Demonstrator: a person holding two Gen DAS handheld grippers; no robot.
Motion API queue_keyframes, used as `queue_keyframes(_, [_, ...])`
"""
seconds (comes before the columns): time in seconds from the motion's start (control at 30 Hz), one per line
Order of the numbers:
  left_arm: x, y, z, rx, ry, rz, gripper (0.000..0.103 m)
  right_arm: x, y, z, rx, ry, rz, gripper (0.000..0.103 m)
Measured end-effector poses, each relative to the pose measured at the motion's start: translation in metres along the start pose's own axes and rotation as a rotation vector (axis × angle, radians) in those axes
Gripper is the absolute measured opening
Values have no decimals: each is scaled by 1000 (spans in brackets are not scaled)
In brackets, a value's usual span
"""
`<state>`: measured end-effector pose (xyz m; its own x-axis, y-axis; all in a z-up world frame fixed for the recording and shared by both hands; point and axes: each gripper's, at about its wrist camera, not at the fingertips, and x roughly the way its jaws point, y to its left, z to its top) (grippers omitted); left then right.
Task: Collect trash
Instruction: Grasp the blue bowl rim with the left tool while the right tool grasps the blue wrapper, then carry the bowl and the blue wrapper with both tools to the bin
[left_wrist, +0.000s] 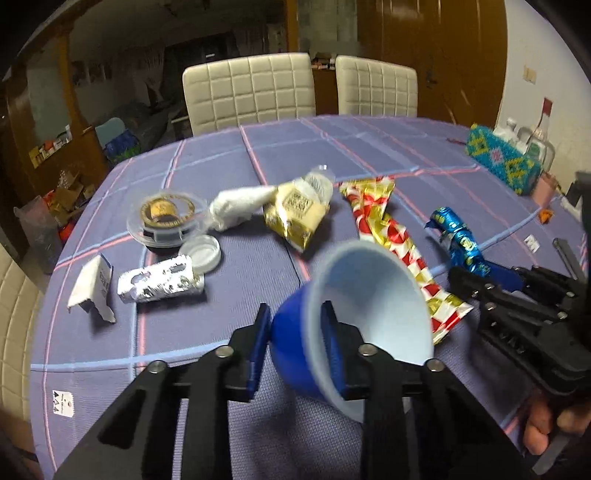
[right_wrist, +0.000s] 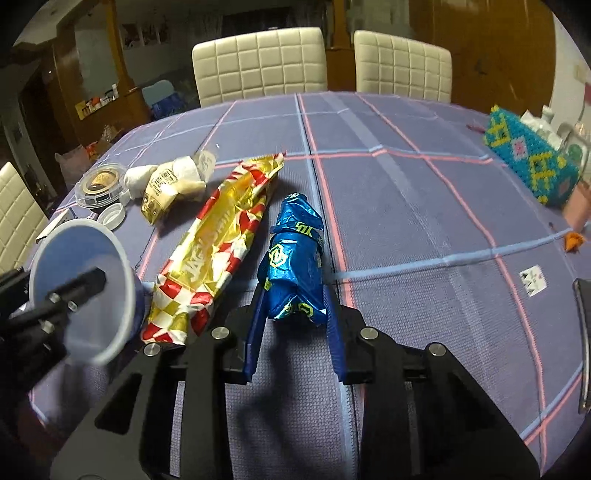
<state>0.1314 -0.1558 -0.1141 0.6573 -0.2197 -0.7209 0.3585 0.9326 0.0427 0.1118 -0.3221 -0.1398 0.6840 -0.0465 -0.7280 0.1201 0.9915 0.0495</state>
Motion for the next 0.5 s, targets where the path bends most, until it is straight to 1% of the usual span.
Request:
queue_keyframes(0.1, [-6, 2, 0, 12, -26, 34, 23, -6, 10, 3, -30, -25, -2, 32])
queue_keyframes(0.27, [-12, 18, -1, -23, -34, 68, 23, -17, 31, 8, -82, -61, 8, 32])
queue_keyframes(0.5, [-27, 49, -5, -64, -58, 118, 23, -22, 64, 9, -137, -59, 48, 32])
